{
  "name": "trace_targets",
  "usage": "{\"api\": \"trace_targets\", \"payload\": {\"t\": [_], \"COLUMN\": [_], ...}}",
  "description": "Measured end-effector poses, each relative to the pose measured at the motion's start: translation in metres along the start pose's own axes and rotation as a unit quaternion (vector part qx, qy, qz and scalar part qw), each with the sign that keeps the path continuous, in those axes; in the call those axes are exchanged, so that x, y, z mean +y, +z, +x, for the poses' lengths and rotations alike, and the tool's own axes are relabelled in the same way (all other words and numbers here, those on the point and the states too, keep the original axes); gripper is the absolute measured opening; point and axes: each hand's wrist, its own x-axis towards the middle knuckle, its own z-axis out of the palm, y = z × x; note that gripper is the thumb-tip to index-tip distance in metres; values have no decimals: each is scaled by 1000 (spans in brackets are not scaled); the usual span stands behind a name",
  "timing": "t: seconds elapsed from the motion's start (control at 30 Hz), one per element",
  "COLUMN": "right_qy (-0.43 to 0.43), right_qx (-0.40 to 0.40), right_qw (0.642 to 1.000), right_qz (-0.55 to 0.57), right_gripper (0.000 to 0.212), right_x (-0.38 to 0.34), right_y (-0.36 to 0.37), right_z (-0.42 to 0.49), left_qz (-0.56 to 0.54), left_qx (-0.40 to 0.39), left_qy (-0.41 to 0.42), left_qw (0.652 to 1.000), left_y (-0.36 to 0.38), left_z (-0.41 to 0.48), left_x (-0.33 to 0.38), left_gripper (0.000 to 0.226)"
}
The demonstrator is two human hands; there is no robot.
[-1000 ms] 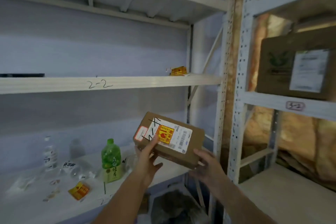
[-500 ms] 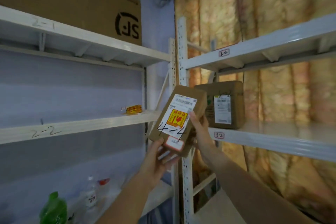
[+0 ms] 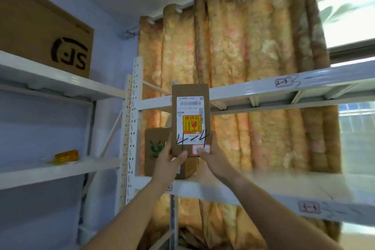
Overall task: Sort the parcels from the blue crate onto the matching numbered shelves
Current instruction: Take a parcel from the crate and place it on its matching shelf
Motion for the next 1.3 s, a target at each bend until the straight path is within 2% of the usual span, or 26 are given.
{"api": "trace_targets", "payload": {"t": [0.1, 0.2, 0.33, 0.53, 0.77, 0.9, 1.03, 1.13, 1.2, 1.3], "right_qy": [-19, -7, 11, 84, 157, 159, 165, 196, 194, 215], "right_qx": [-40, -33, 45, 164, 233, 249, 236, 202, 177, 139], "right_qw": [997, 989, 964, 889, 826, 814, 835, 844, 831, 846], "right_qz": [-56, -144, -264, -419, -490, -500, -469, -457, -491, -468], "right_gripper": [68, 75, 71, 61, 47, 41, 31, 38, 38, 38], "right_x": [-6, -10, -14, -32, -68, -69, -37, 2, 27, 65], "right_y": [-46, -94, -155, -256, -360, -406, -431, -445, -456, -468], "right_z": [-8, -19, -51, -139, -238, -270, -310, -350, -379, -417], "left_qz": [-16, -41, -39, -89, -139, -142, -104, -60, -44, 25], "left_qx": [-46, -100, -160, -242, -259, -272, -254, -214, -212, -215], "left_qy": [6, 8, 42, 53, 92, 81, 53, 44, 29, 12], "left_qw": [999, 994, 986, 965, 951, 948, 960, 974, 976, 976], "left_y": [31, 71, 134, 266, 397, 444, 481, 505, 521, 542], "left_z": [12, 20, 16, -27, -105, -135, -183, -227, -254, -290], "left_x": [9, 15, 24, 36, 72, 84, 66, 40, 21, -12], "left_gripper": [42, 45, 59, 66, 69, 67, 70, 73, 74, 76]}}
